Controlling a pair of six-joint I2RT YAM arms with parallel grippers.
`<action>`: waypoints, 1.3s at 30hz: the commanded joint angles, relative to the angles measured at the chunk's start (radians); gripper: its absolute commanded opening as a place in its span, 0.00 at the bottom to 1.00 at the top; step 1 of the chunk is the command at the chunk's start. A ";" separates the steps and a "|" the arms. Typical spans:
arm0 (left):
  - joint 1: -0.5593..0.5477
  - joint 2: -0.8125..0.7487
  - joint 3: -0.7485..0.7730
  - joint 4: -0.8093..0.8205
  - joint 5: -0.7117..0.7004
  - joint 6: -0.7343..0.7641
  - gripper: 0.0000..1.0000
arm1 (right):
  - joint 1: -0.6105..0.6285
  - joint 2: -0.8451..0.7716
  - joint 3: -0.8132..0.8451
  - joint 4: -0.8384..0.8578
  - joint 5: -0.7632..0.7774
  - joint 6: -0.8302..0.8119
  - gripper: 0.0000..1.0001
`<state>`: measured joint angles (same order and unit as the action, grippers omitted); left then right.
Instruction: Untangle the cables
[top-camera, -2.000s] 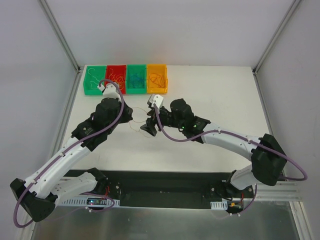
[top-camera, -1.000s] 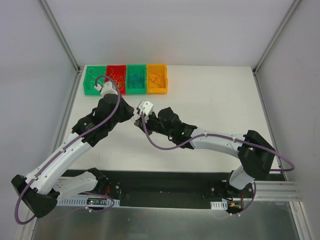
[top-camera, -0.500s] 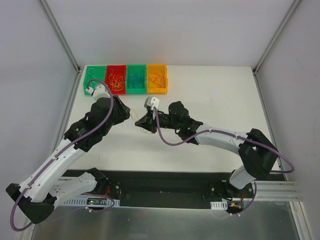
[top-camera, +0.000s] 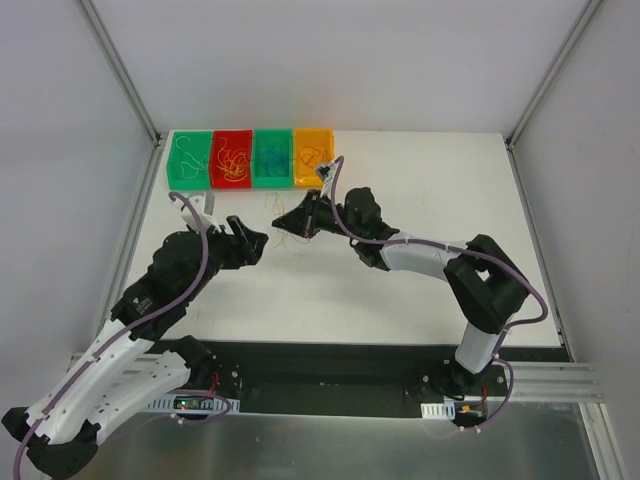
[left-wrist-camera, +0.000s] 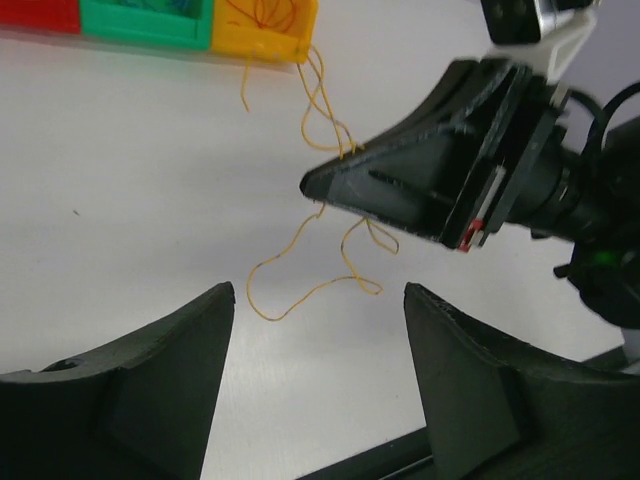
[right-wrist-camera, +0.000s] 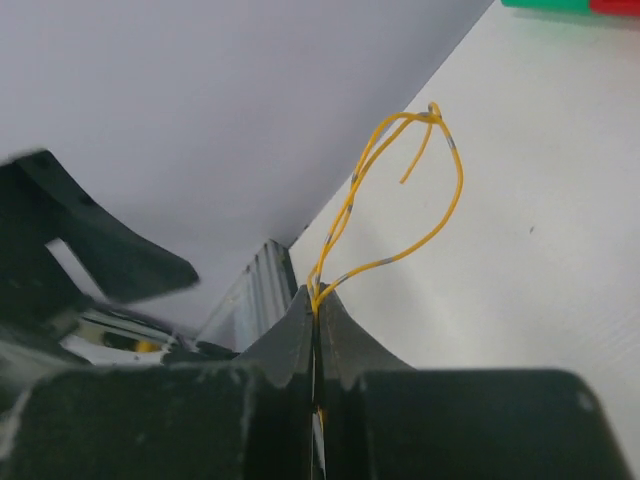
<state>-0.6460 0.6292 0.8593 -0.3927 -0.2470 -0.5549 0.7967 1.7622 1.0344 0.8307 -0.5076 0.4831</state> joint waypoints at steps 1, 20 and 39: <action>0.009 -0.036 -0.156 0.246 0.182 0.059 0.71 | 0.010 0.026 0.020 0.191 0.073 0.412 0.00; 0.008 0.098 -0.230 0.535 0.206 0.122 0.60 | 0.035 0.048 -0.042 0.315 0.144 0.586 0.00; 0.009 0.181 -0.157 0.483 0.127 0.187 0.48 | 0.047 0.065 -0.028 0.329 0.135 0.591 0.00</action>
<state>-0.6460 0.8028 0.6357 0.0856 -0.0814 -0.3965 0.8322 1.8168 0.9871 1.0966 -0.3702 1.0664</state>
